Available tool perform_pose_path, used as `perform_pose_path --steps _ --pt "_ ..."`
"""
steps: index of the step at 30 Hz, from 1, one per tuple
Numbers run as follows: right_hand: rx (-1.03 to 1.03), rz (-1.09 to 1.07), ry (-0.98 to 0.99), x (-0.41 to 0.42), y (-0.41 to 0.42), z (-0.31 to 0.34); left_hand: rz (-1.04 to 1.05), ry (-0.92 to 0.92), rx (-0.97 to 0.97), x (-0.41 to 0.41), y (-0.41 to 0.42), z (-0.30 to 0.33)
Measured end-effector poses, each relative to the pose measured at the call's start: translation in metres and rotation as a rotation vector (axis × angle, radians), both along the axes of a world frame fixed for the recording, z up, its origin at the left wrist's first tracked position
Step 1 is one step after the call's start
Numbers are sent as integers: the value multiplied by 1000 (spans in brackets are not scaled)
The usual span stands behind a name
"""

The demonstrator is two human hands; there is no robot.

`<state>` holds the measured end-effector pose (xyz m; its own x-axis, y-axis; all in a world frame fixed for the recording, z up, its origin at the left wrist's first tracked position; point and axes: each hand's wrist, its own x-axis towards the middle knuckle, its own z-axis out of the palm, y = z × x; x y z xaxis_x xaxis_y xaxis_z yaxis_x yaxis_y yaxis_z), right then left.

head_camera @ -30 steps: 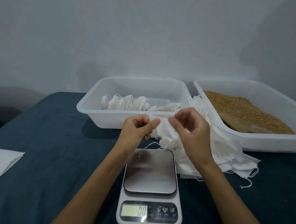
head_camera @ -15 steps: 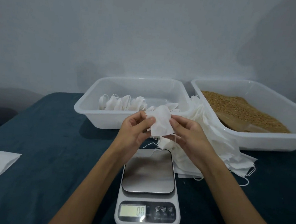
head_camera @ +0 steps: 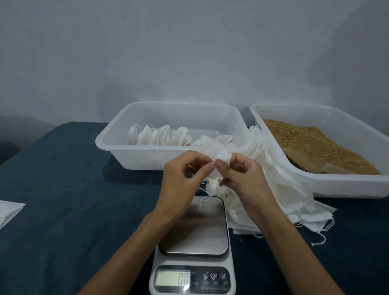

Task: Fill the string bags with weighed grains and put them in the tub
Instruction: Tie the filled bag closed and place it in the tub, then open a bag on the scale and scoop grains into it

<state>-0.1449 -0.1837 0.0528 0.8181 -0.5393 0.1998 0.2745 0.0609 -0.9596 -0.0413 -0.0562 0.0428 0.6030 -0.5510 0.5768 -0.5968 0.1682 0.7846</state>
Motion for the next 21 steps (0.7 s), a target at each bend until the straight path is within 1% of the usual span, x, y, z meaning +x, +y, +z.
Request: perform_pose_path --steps 2,5,8,9,11,13,15,17,21 --pt "9 34 -21 0 0 0 27 6 -14 0 0 0" --pt "21 28 -46 2 0 -3 47 90 -54 3 1 1" --pt "-5 -99 -49 4 2 -4 33 170 -33 3 1 3" --pt "-57 -170 -59 3 3 -4 21 216 -29 2 1 5" --pt "-259 -286 -90 1 3 -2 -5 312 -20 2 1 8" --pt "-481 -332 -91 0 7 0 -41 383 -12 1 1 10" --pt "-611 -356 -68 0 11 -1 -69 398 -18 0 1 9" --pt "-614 -354 -48 0 13 -3 -79 372 -33 -1 2 9" --pt "-446 -256 -12 0 10 -2 -49 230 -13 1 2 8"
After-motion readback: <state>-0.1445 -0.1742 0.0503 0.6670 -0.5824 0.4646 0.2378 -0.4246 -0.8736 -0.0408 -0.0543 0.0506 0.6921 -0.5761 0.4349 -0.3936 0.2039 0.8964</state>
